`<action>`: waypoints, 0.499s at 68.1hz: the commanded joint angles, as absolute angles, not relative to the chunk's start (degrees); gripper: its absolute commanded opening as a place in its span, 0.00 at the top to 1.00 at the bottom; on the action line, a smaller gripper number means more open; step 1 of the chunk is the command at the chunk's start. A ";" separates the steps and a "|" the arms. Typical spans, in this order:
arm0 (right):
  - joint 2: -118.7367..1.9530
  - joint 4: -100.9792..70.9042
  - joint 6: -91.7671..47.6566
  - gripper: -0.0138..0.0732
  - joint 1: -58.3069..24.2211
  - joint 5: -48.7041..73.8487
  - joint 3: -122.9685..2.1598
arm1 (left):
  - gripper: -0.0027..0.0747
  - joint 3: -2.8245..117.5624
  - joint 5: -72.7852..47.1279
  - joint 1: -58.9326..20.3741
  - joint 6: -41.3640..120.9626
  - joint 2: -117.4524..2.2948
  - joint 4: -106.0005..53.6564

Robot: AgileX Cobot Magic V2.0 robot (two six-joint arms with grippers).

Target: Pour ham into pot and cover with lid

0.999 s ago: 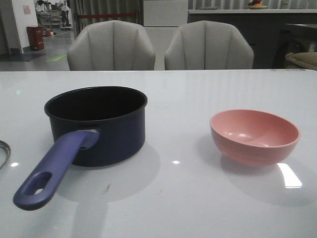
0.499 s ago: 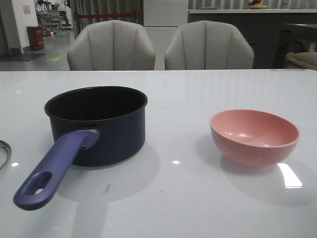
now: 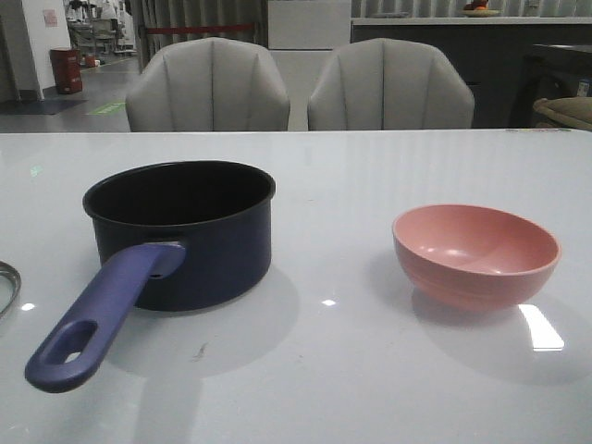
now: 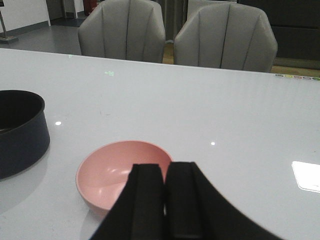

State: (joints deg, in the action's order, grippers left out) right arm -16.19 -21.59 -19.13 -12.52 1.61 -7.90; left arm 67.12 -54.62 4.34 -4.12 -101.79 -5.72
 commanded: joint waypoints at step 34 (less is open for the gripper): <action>-16.53 -21.50 -19.29 0.67 -12.42 -2.82 -9.51 | 0.60 68.38 -56.18 4.46 -3.79 -99.49 -6.42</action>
State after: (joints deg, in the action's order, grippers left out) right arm -16.19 -21.59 -19.13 -12.52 1.61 -7.90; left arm 67.12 -55.68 4.34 -3.91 -101.79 -5.84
